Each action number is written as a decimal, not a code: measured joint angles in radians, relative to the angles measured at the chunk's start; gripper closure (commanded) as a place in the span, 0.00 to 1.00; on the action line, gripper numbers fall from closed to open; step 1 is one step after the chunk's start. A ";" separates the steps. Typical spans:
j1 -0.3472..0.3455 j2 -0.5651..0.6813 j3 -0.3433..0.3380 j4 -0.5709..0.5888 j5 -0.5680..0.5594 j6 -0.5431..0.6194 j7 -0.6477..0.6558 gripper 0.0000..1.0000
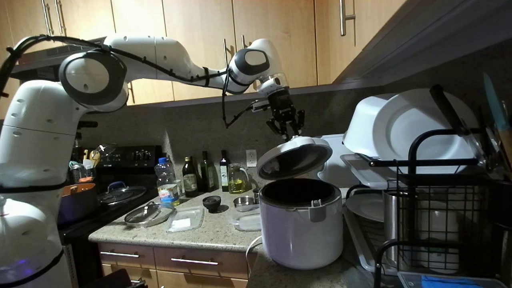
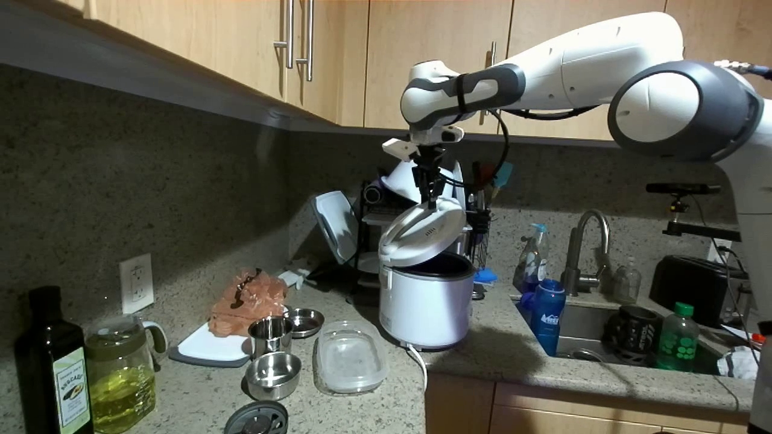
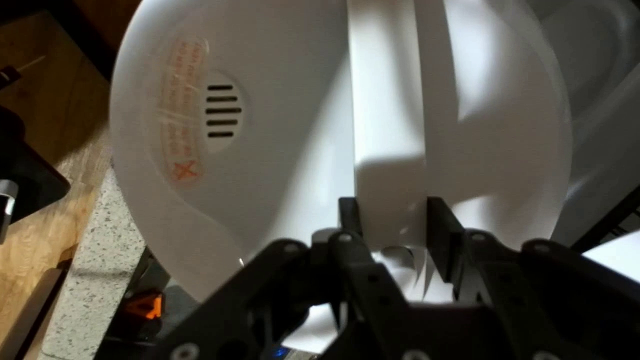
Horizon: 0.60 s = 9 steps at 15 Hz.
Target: Open the lid of the white appliance
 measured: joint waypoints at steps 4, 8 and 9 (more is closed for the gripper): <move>0.022 0.000 0.000 0.014 -0.019 0.000 0.000 0.88; 0.038 0.000 0.002 0.029 -0.019 0.000 0.000 0.88; 0.041 0.000 0.003 0.032 -0.019 0.000 0.000 0.88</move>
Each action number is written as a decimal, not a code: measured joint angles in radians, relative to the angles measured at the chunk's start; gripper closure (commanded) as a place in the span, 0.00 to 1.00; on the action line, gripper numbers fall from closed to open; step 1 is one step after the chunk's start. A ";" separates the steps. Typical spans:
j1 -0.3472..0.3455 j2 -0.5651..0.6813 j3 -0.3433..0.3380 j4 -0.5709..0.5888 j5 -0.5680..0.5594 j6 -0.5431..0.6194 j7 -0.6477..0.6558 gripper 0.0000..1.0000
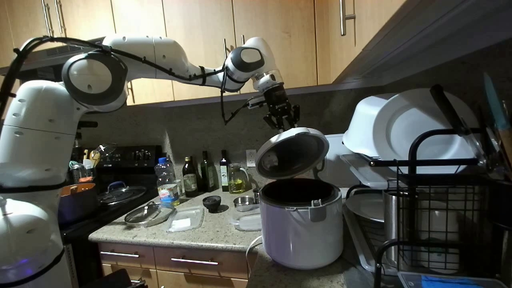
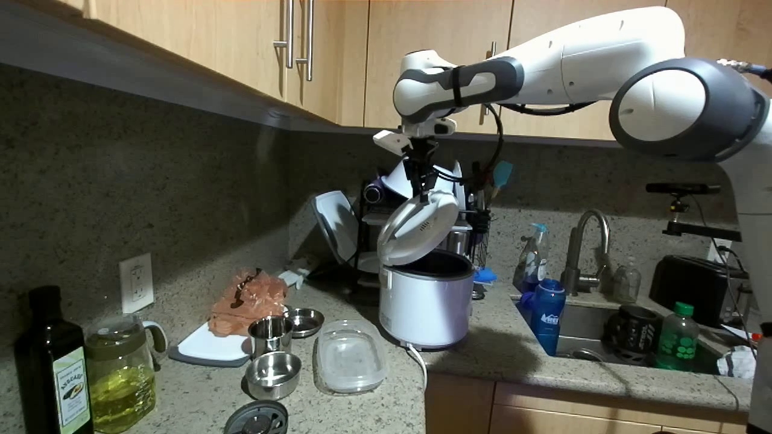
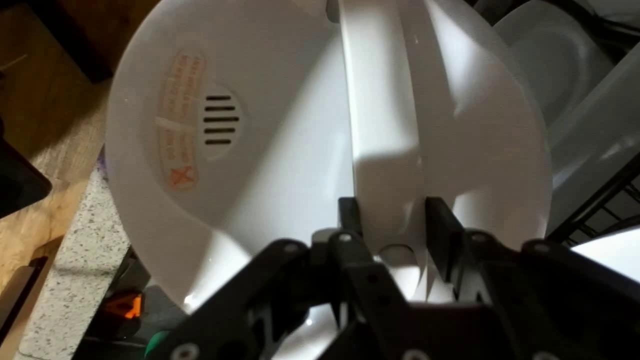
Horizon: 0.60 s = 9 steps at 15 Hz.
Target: Open the lid of the white appliance
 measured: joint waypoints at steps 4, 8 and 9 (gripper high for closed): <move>0.011 0.000 0.004 0.011 0.000 0.001 -0.003 0.63; 0.015 -0.001 0.010 0.016 0.000 0.003 -0.005 0.63; 0.015 -0.001 0.010 0.016 0.000 0.003 -0.005 0.63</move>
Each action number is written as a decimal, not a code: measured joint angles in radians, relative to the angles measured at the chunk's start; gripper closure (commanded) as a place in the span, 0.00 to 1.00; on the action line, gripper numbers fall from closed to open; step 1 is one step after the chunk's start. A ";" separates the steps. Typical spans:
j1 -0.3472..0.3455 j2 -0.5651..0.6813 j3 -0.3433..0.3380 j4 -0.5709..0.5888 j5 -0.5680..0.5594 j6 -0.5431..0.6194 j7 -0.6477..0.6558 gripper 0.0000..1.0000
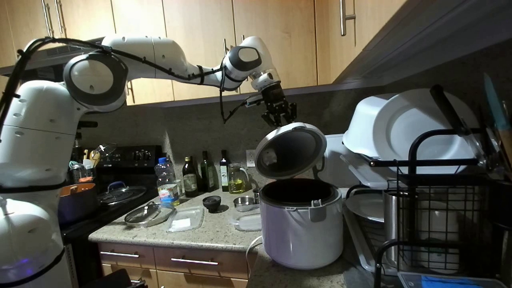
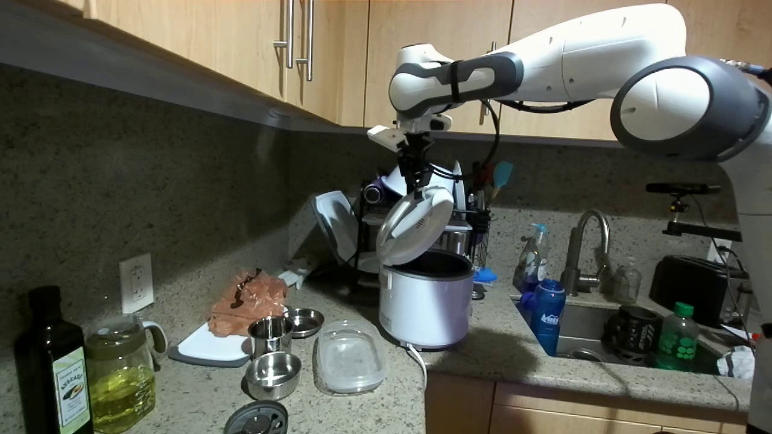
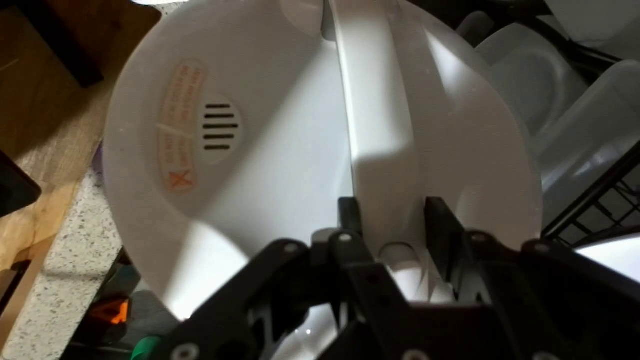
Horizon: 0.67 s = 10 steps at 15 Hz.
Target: Open the lid of the white appliance
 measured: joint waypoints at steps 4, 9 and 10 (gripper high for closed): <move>0.000 0.001 -0.001 -0.001 0.000 -0.001 0.000 0.88; 0.002 0.004 -0.003 0.000 -0.009 -0.001 0.000 0.88; 0.007 0.004 -0.002 0.001 -0.017 -0.001 0.000 0.88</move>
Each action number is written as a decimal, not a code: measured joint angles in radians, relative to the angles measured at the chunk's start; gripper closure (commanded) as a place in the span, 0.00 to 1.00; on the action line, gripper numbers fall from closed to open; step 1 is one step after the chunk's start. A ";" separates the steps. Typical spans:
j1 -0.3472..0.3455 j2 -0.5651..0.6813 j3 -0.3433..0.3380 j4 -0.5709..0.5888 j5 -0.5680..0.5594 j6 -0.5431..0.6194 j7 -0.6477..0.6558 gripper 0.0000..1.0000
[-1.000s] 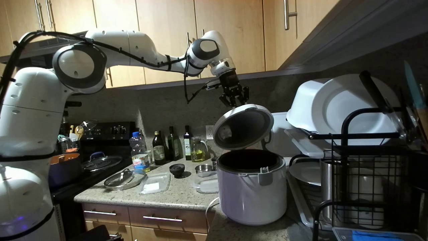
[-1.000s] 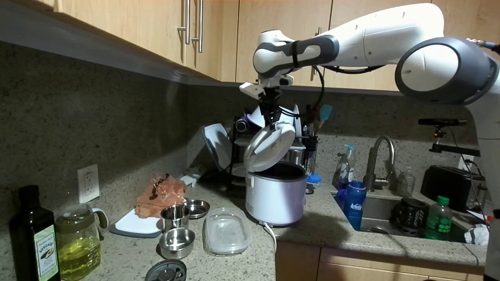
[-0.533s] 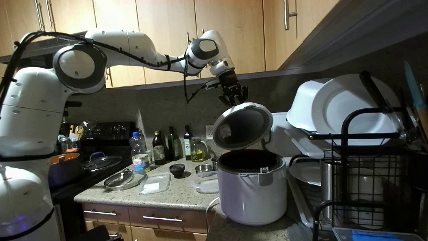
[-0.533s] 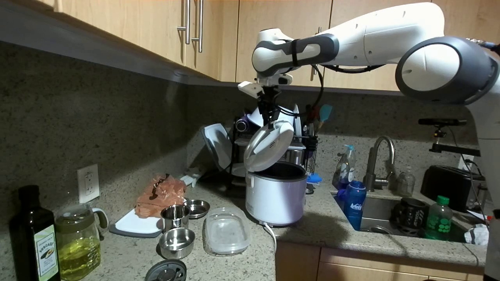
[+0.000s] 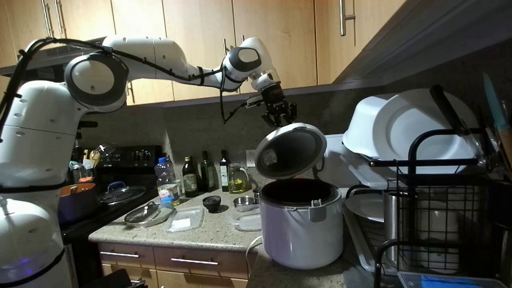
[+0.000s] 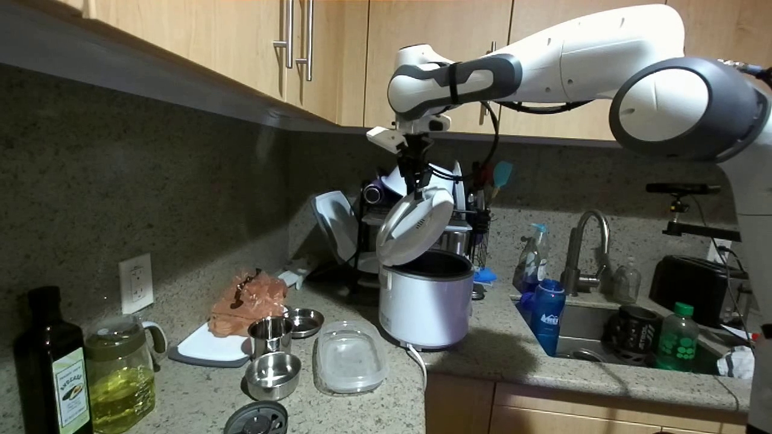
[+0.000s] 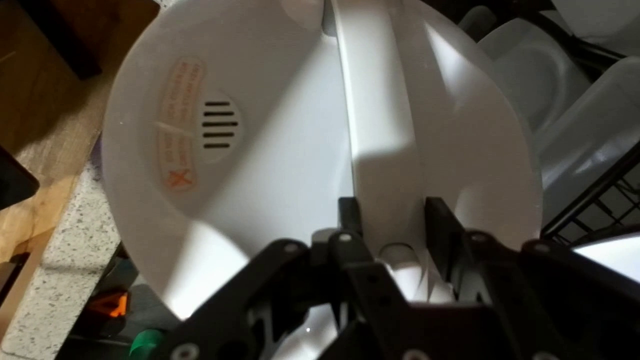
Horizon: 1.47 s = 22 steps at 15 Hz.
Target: Open the lid of the white appliance
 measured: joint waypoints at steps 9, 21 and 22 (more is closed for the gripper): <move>0.045 0.011 0.007 0.027 -0.040 0.000 -0.002 0.88; 0.094 0.052 0.018 0.094 -0.040 0.000 -0.046 0.88; 0.096 0.056 0.021 0.099 -0.040 0.000 -0.053 0.88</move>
